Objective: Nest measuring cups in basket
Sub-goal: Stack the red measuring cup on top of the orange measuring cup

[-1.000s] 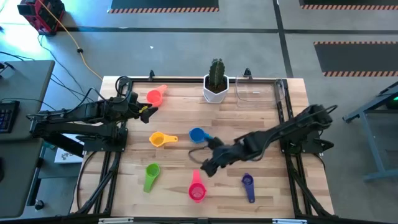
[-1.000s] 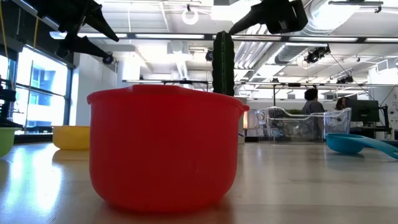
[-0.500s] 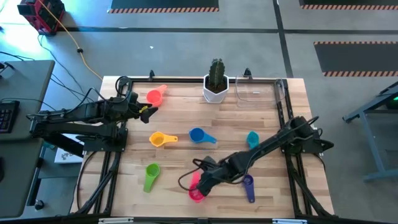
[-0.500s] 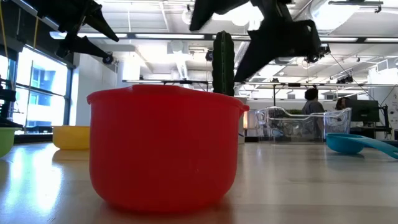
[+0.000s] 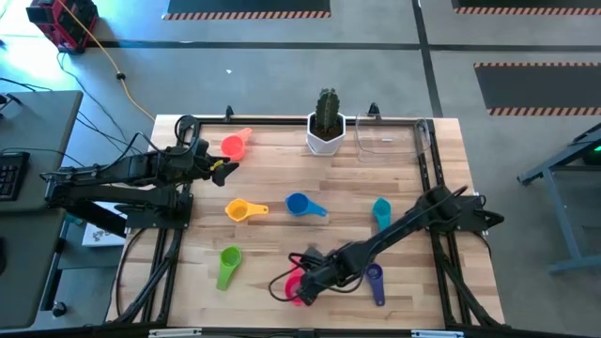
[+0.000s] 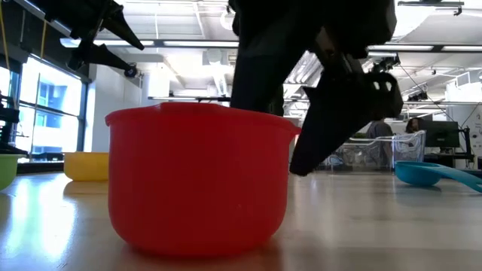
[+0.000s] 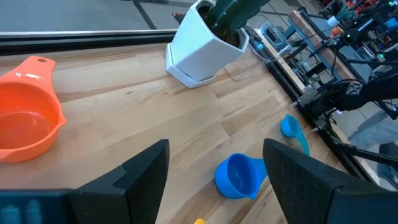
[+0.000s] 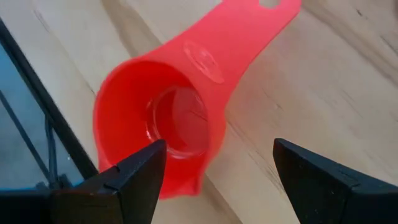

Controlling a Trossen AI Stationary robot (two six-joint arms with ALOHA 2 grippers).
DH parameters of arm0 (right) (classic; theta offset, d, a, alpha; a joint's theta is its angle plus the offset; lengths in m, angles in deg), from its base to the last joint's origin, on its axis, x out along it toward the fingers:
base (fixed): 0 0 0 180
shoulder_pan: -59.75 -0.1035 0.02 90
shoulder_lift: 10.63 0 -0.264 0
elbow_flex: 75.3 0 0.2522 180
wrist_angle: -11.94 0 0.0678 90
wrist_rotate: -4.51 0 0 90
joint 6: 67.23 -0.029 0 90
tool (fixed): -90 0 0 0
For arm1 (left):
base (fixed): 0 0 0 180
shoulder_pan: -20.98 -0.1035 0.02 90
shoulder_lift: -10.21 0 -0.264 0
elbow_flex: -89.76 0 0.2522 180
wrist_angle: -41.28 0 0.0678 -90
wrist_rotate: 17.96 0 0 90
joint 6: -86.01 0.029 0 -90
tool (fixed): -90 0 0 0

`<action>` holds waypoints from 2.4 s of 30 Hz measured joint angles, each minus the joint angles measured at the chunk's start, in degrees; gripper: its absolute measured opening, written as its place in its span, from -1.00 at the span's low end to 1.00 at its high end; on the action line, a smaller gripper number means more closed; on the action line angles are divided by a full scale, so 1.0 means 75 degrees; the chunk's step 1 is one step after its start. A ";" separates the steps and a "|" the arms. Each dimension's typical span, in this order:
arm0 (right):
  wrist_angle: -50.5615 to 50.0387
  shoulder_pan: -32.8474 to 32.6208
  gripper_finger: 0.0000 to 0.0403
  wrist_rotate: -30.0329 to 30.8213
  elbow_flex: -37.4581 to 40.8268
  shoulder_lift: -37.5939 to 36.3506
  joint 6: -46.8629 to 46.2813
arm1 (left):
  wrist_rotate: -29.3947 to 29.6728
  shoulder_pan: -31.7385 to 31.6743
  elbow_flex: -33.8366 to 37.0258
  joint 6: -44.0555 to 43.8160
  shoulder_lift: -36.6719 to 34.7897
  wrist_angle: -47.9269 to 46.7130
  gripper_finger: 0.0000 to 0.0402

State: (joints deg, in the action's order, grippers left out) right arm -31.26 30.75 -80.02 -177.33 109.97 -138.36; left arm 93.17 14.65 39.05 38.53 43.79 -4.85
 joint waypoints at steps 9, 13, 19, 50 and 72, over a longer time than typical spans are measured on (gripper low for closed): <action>0.0138 0.0015 0.26 -0.0210 0.0012 0.0282 -0.0133 | 0.0000 0.0000 0.0000 -0.0041 0.0000 -0.0006 0.25; 0.0266 0.0040 -0.03 -0.0207 0.0009 0.0273 -0.0146 | 0.0000 0.0000 0.0000 -0.0043 0.0000 -0.0100 0.25; 0.0526 0.0187 -0.60 -0.0254 0.0009 0.0270 -0.0147 | 0.0000 0.0000 0.0003 -0.0047 0.0000 -0.0186 0.25; -0.2762 0.1883 -0.99 0.1475 -0.3101 0.0232 0.0929 | -0.1316 0.0003 0.0003 -0.1311 0.0016 -0.0519 0.25; -0.3426 0.3480 -0.99 0.1066 -0.3497 0.0232 0.2106 | -0.2228 0.0003 0.0003 -0.1449 0.2125 0.0596 0.25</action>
State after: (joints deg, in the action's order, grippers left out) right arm -56.96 56.85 -72.03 -203.56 111.71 -122.56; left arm 76.45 14.68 39.07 27.66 59.72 -0.38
